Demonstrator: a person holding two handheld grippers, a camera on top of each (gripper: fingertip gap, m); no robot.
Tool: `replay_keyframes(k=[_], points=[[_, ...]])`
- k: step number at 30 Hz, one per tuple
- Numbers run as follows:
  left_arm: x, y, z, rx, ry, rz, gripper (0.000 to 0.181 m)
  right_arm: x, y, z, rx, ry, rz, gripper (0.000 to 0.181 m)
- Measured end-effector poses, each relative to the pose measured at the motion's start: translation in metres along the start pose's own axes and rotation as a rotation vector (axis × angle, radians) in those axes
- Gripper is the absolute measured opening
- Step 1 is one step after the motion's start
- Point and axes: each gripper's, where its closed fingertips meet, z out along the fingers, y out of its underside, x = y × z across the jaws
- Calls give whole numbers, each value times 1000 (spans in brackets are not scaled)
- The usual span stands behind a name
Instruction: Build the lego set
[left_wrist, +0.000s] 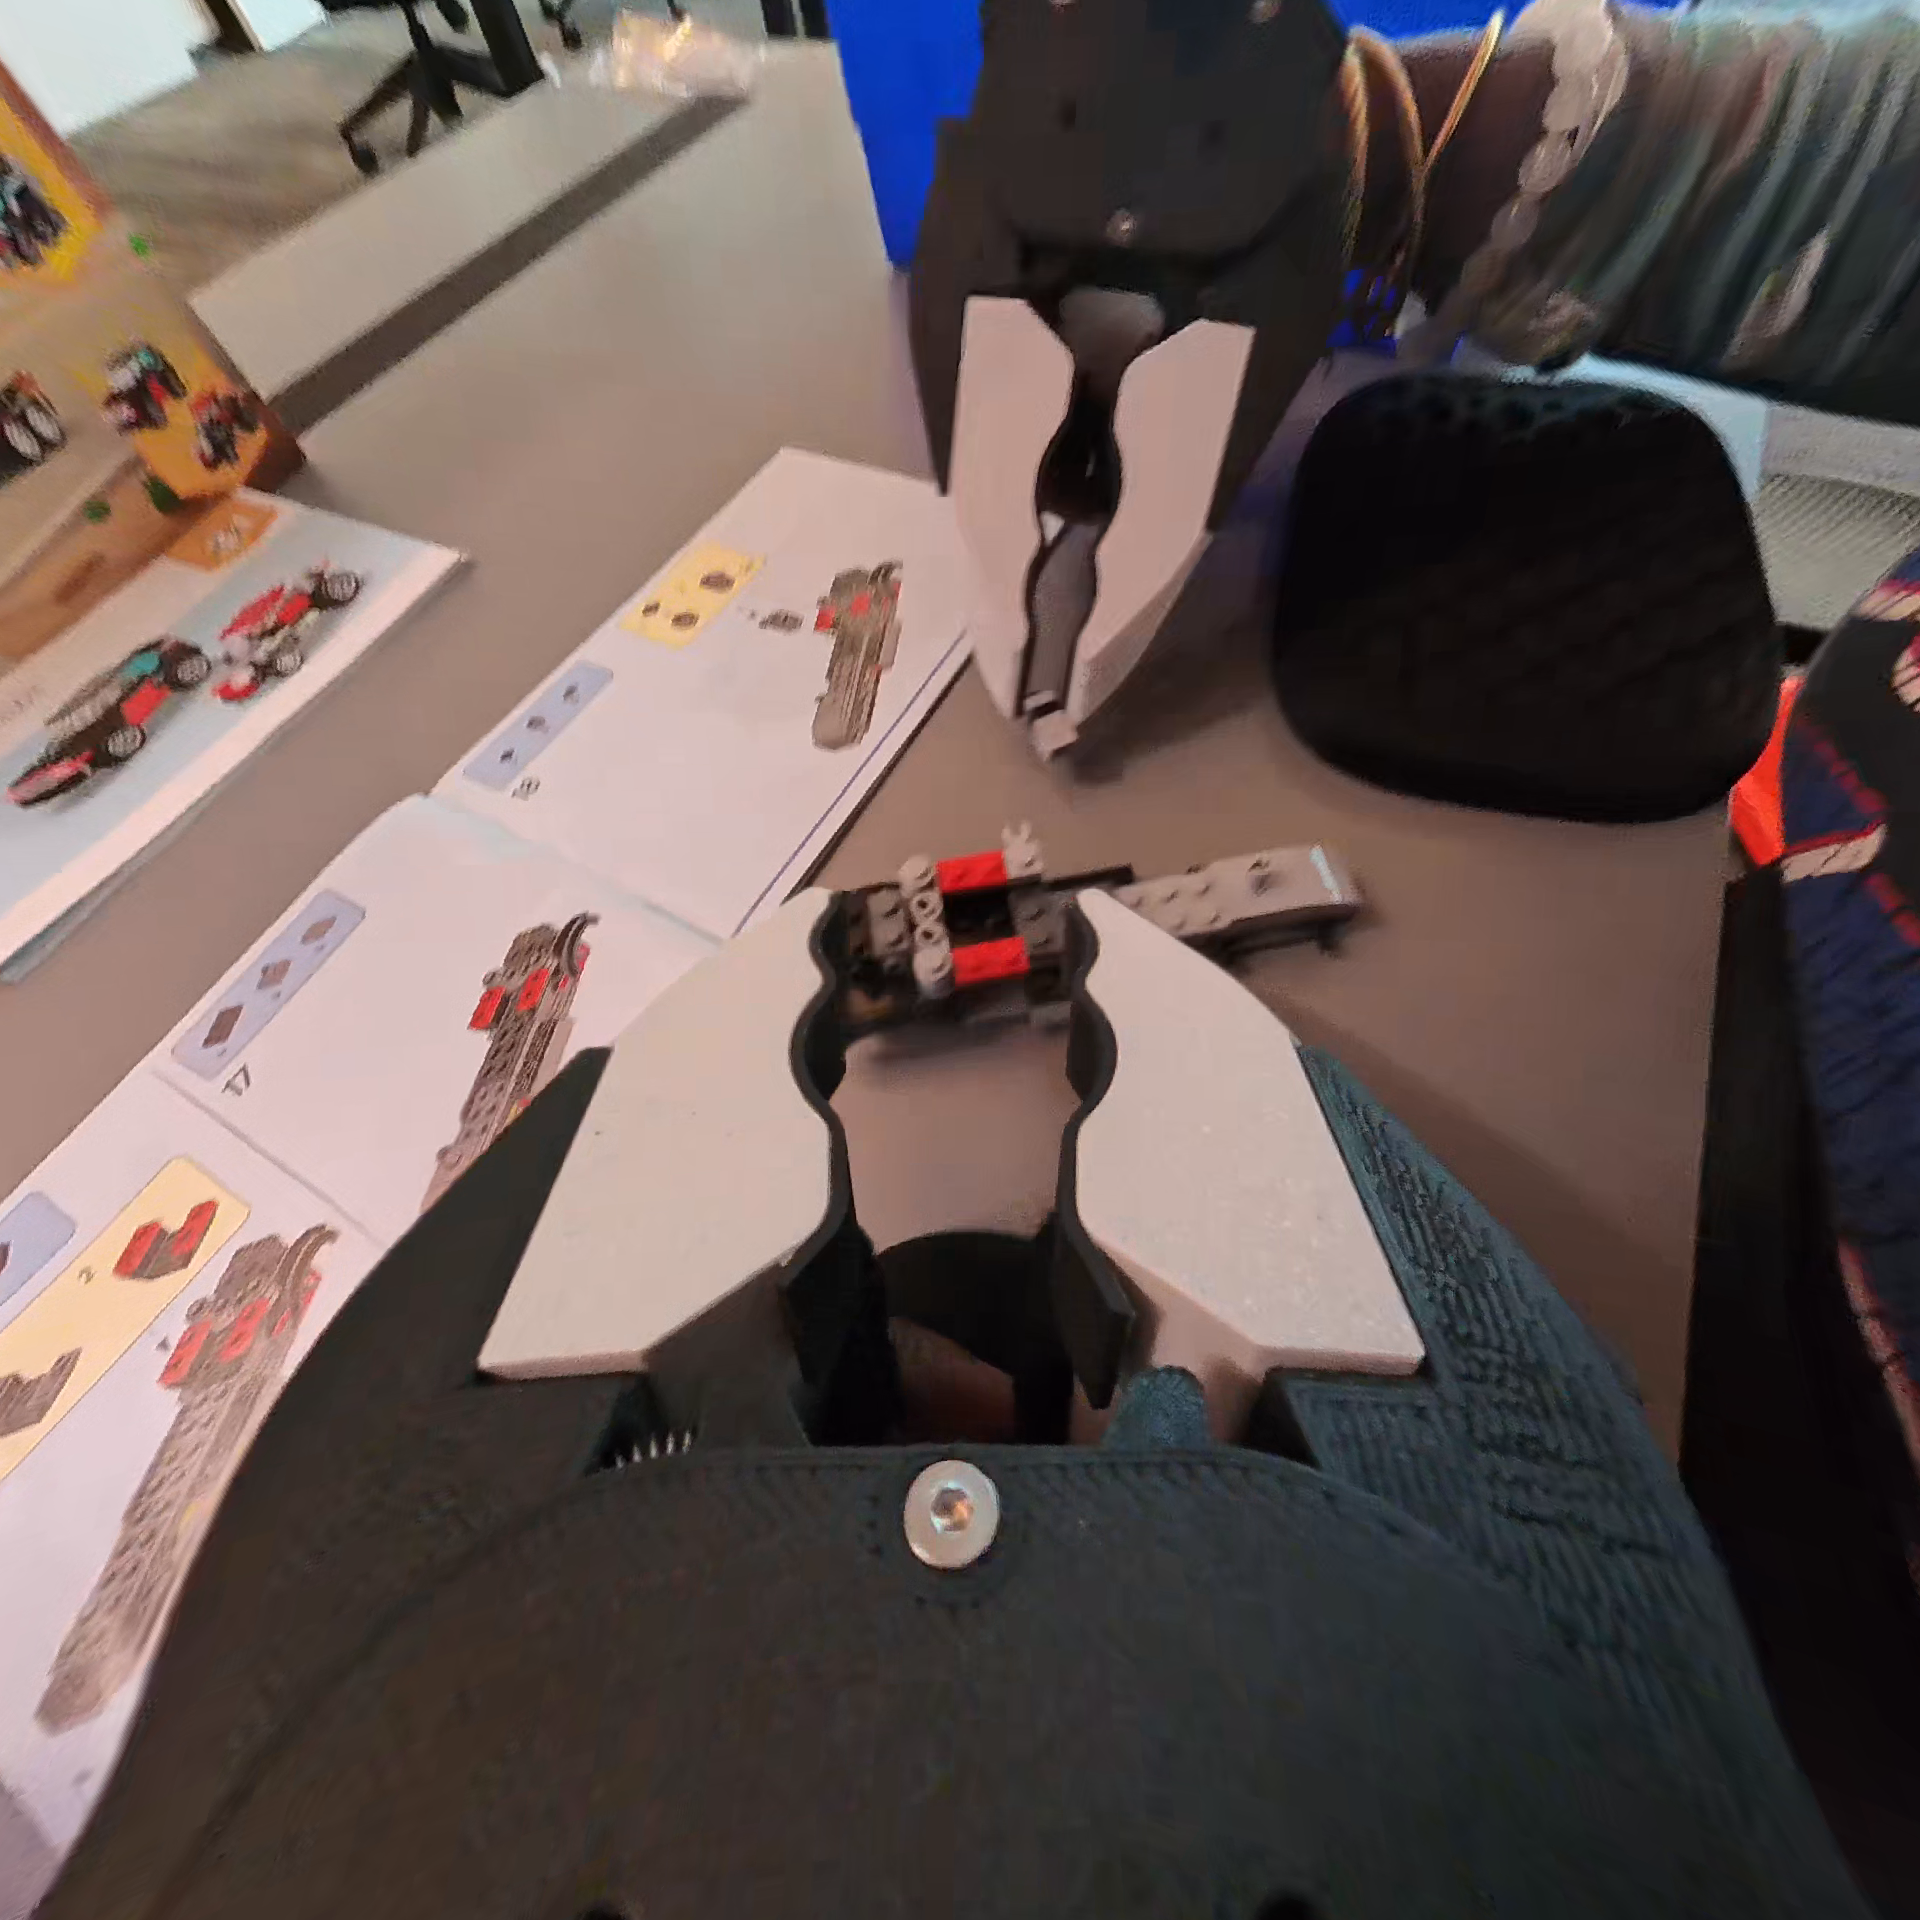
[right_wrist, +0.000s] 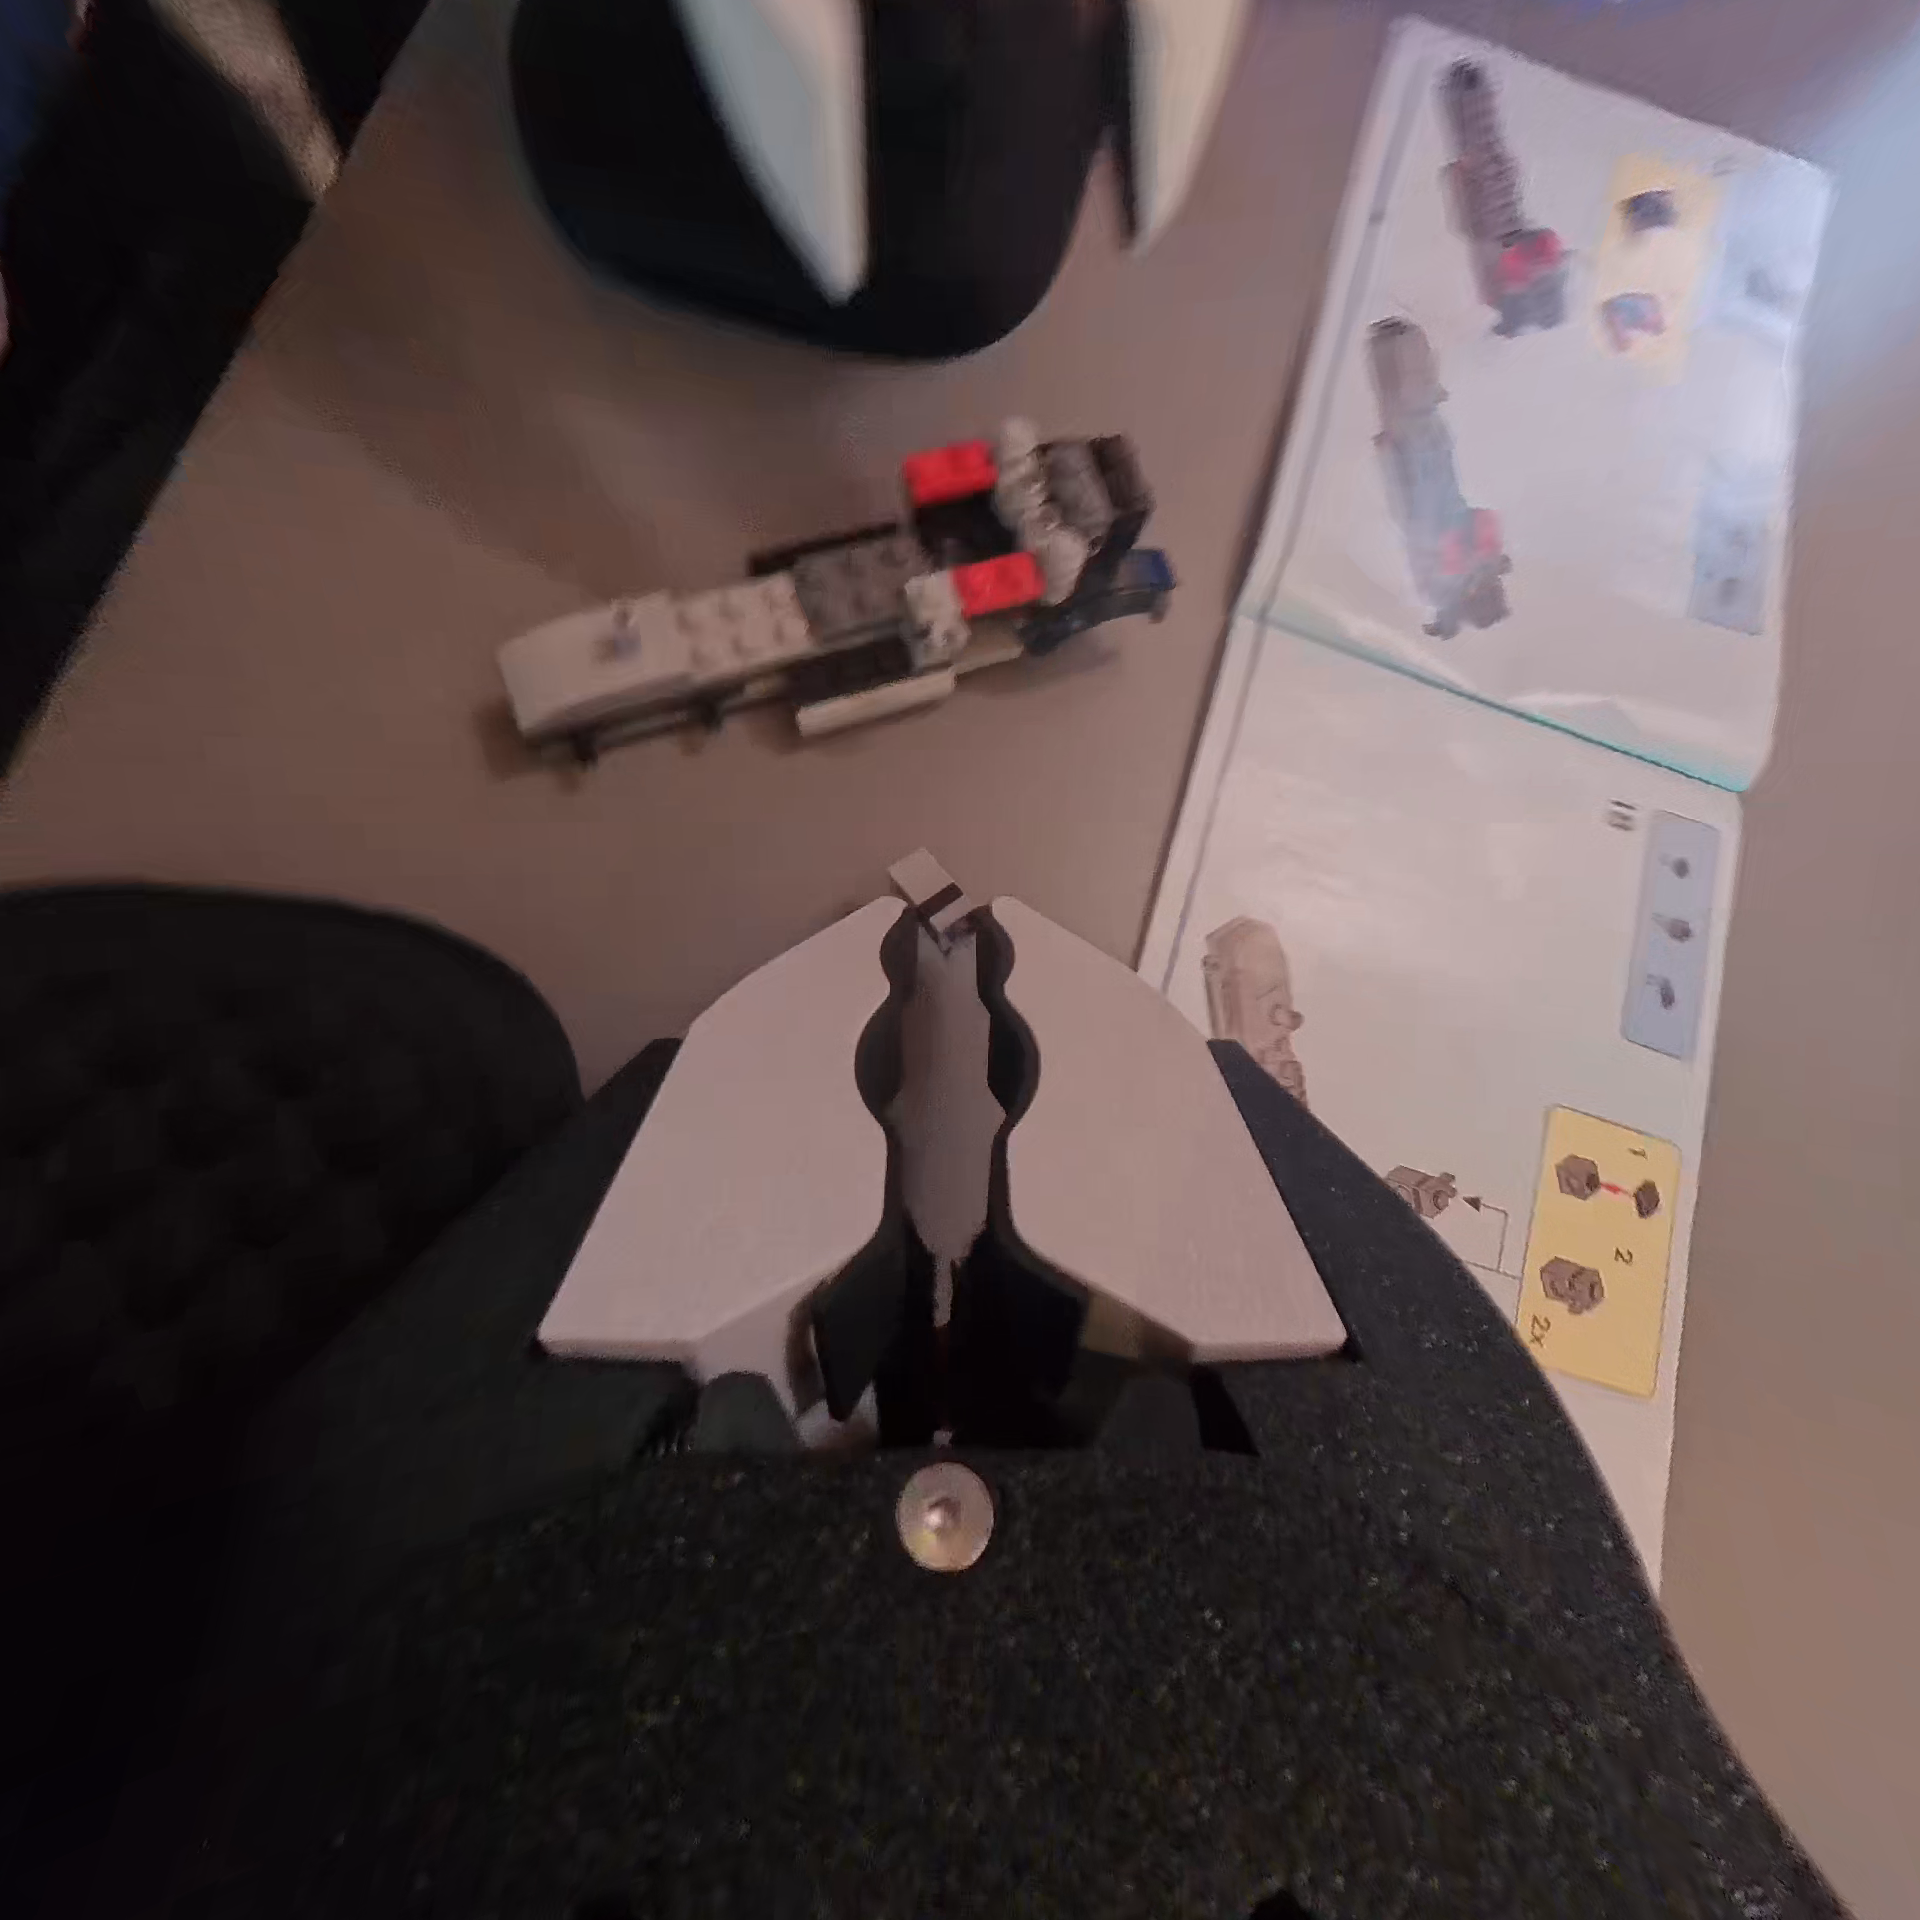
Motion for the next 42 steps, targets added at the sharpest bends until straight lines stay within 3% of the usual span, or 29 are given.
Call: replay_keyframes(k=[4, 8, 11, 13, 17, 23, 29, 32, 38, 42], points=[[13, -21, 9, 109, -22, 18, 28, 7, -55, -15, 298, 37, 292, 11], [4, -43, 9, 247, -127, 37, 28, 17, -95, -32, 658, -65, 730, 10], [-8, -58, -3, 323, -329, 247, 30, 27, -104, -45, 906, -211, 1035, 10], [-14, -64, -8, 318, -449, 412, 31, 32, -101, -45, 981, -262, 1147, 10], [-17, -63, -1, 230, -500, 645, 20, 26, -95, -31, 907, -306, 1193, 10], [-8, -57, 9, 177, -341, 708, 12, 18, -90, -18, 725, -275, 1130, 10], [-7, -52, 9, 187, -244, 590, 5, 18, -92, -17, 657, -251, 1071, 10], [-6, -48, 8, 187, -217, 557, 22, 13, -93, -14, 602, -267, 1040, 10], [-2, -41, 8, 157, -173, 610, 9, 11, -92, -7, 530, -275, 1009, 10], [-1, -46, 3, 228, -138, 473, 8, 12, -100, -12, 552, -249, 932, 11]])
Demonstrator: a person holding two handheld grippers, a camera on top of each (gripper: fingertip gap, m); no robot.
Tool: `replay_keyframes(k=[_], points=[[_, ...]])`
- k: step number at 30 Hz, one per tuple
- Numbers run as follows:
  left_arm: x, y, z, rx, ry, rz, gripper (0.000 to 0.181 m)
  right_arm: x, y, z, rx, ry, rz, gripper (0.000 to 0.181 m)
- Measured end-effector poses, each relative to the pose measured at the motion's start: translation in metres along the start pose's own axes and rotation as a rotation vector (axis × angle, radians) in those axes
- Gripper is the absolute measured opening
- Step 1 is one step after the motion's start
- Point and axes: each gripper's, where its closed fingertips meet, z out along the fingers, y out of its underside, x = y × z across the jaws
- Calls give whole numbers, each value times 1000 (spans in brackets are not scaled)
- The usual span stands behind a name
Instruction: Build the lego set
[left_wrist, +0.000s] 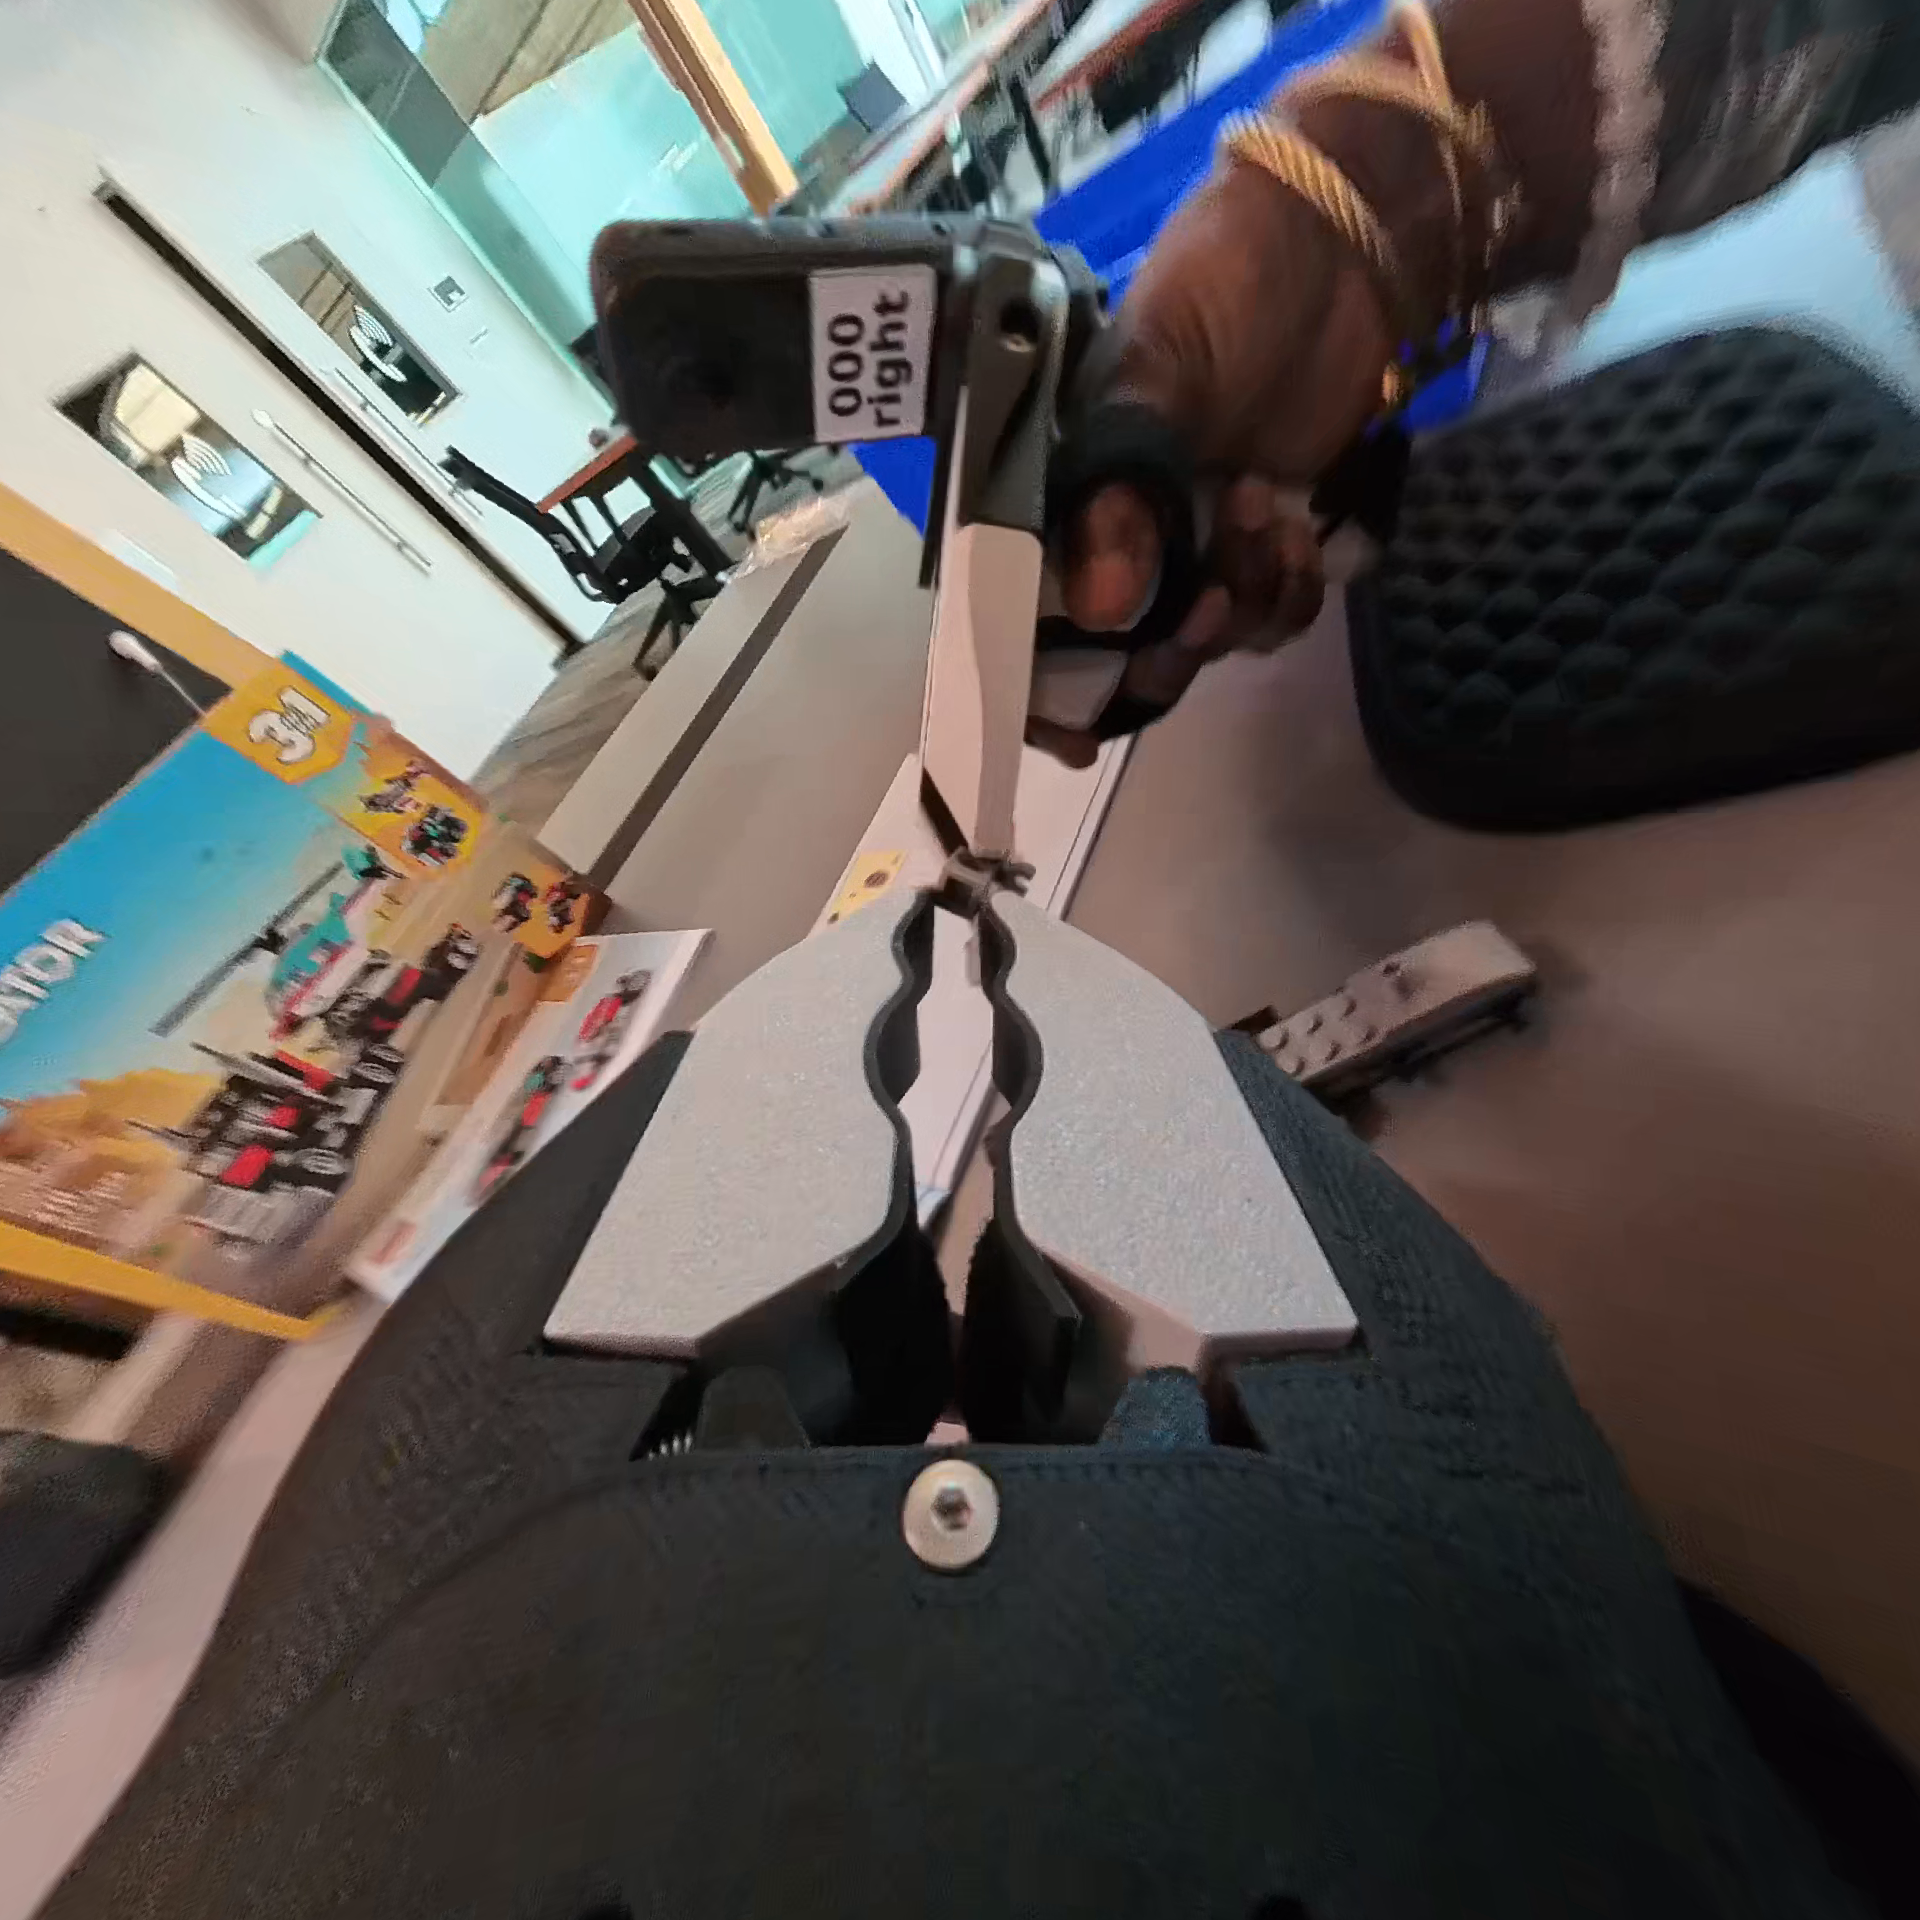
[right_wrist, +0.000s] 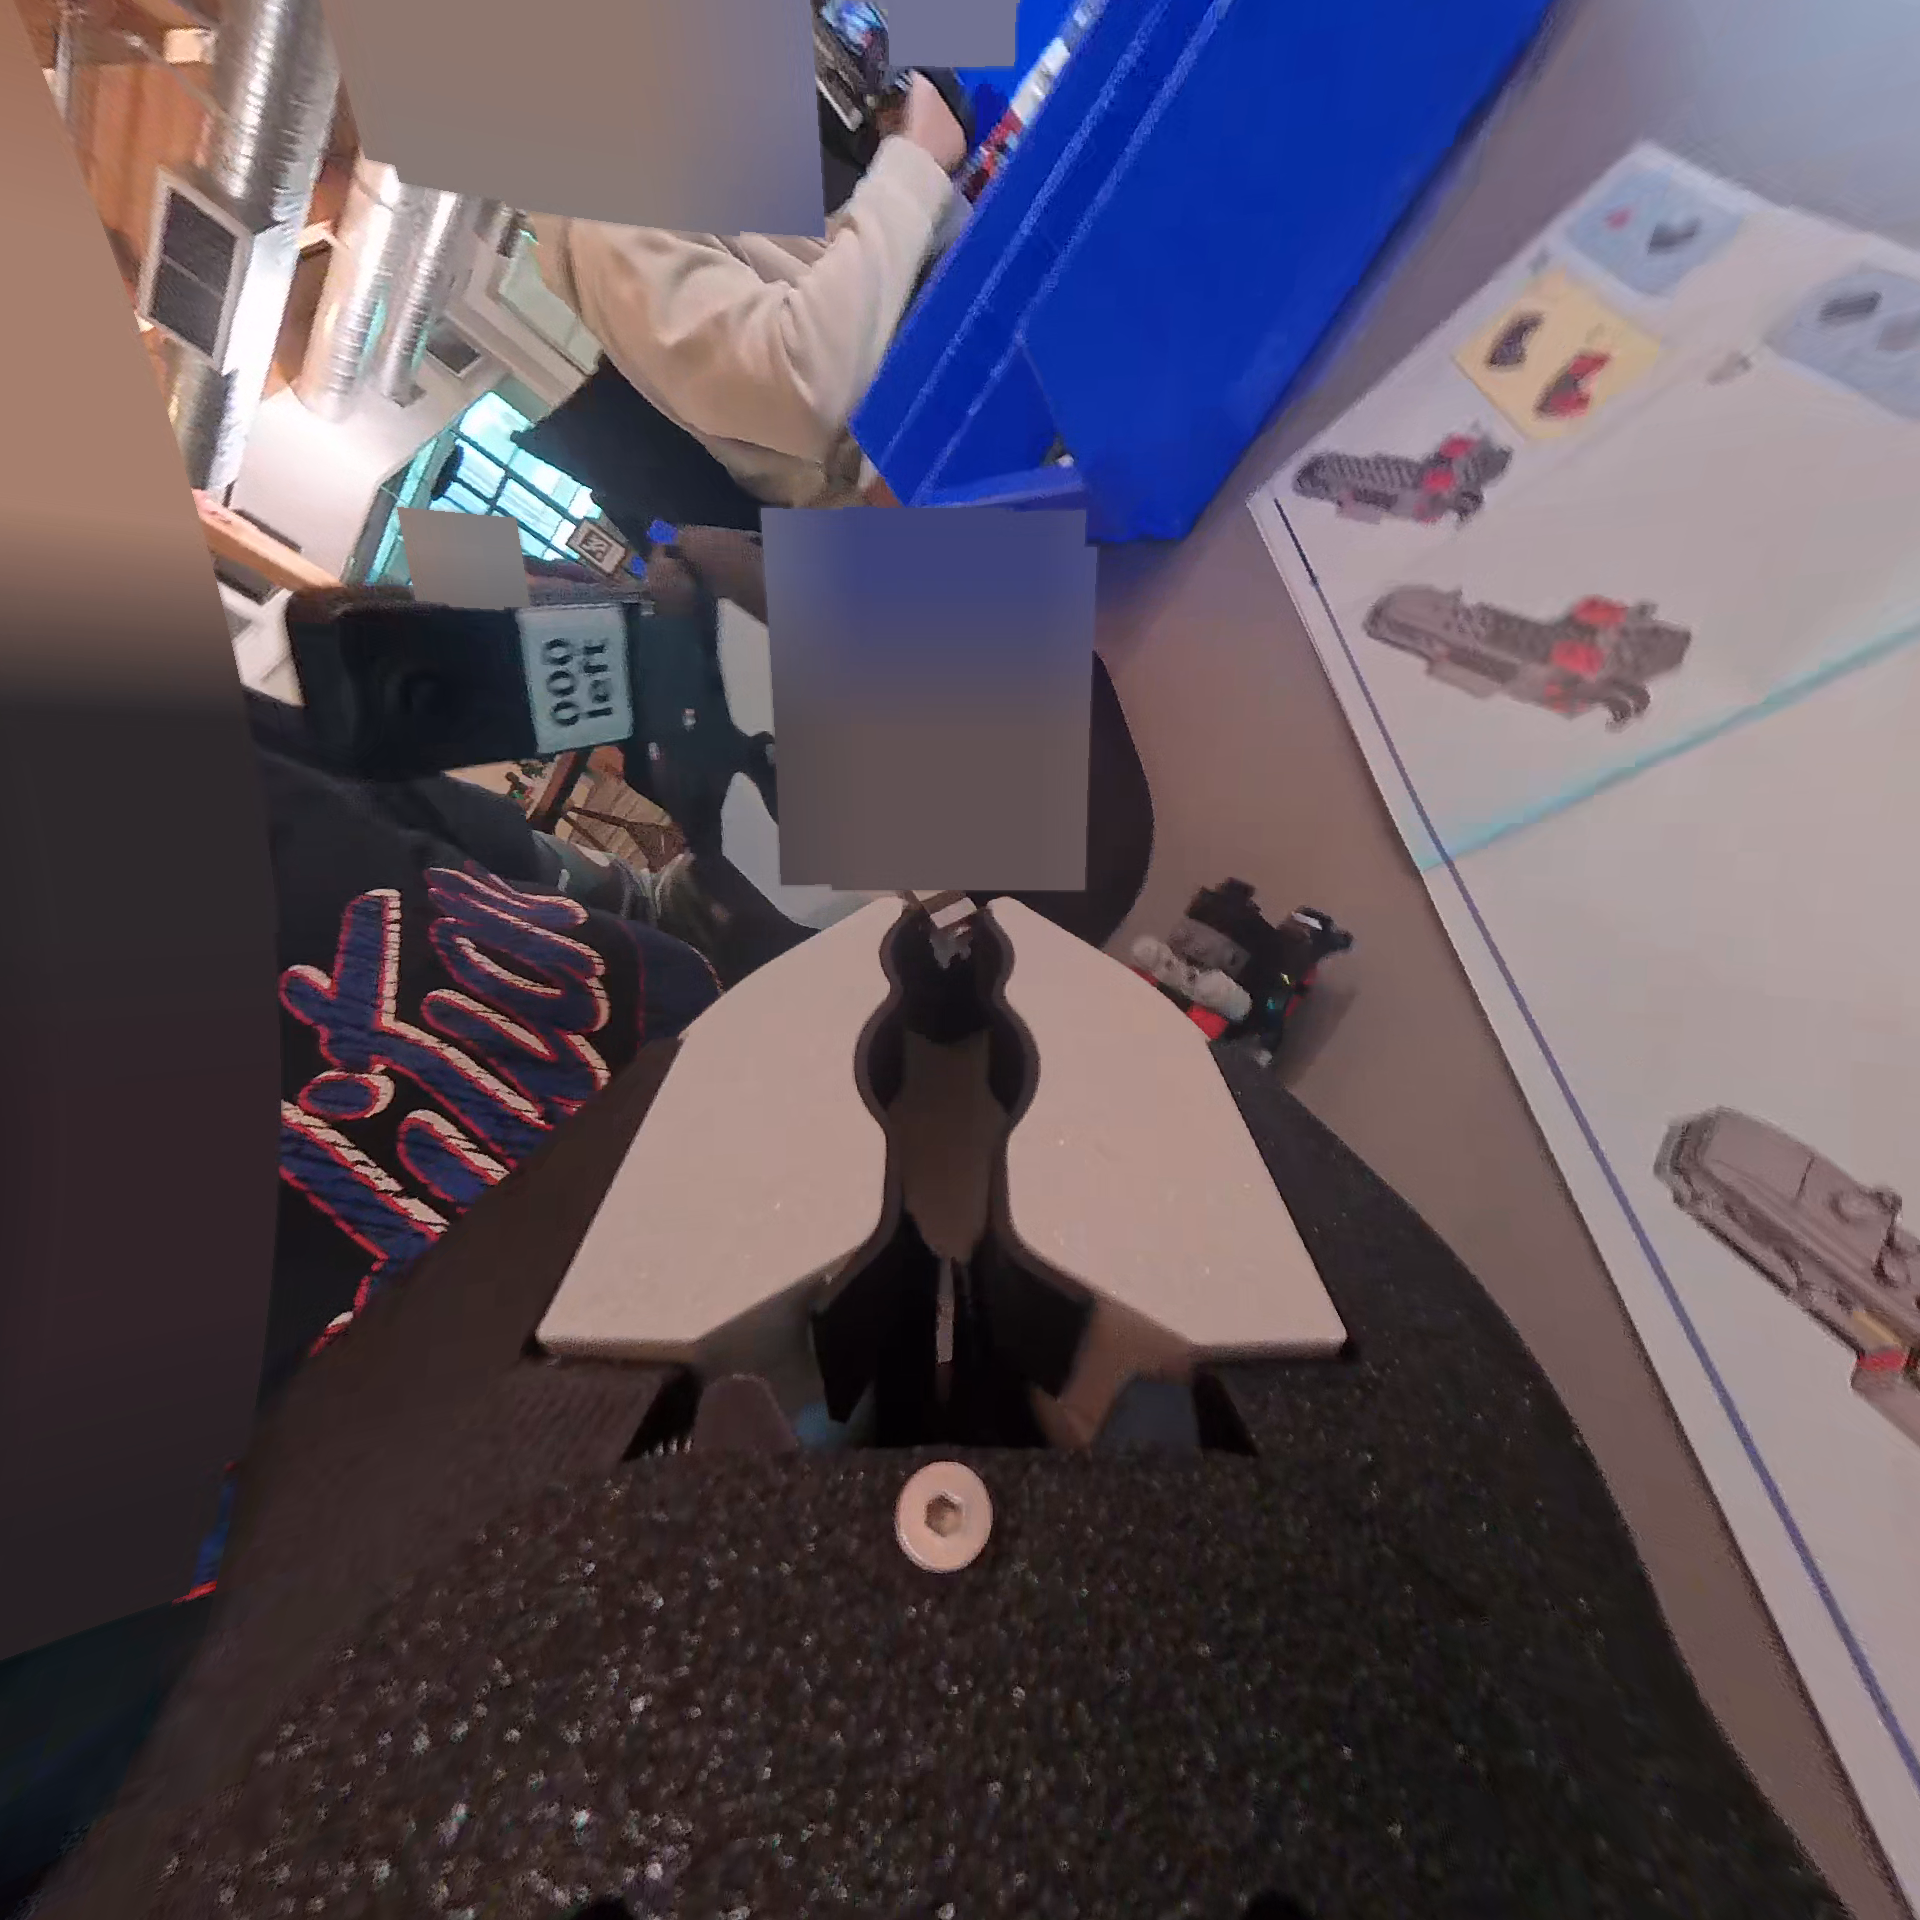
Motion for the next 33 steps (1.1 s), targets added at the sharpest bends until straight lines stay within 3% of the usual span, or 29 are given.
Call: replay_keyframes(k=[4, 8, 12, 16, 24, 26, 29, 33], points=[[-11, -19, -10, 216, 26, -390, 8, -25, -16, -1, 65, -58, -255, 19], [-28, -31, -22, 454, 63, -779, 8, -35, -32, -2, 117, 61, -597, 26], [-31, -37, -27, 585, 112, -971, 8, -43, -44, 1, 144, 185, -851, 25], [-31, -40, -30, 646, 159, -1047, 8, -43, -42, 5, 113, 198, -897, 19], [-23, -36, -29, 555, 242, -977, 12, -42, -36, 2, 96, 209, -884, 14], [-16, -27, -31, 411, 332, -833, 30, -37, -36, -6, 100, 246, -857, 14], [-3, 7, -30, 78, 443, -463, 54, -23, -24, -20, 40, 308, -798, 14], [17, 48, -9, -196, 663, -178, 57, -17, -6, -28, -1, 327, -762, 14]])
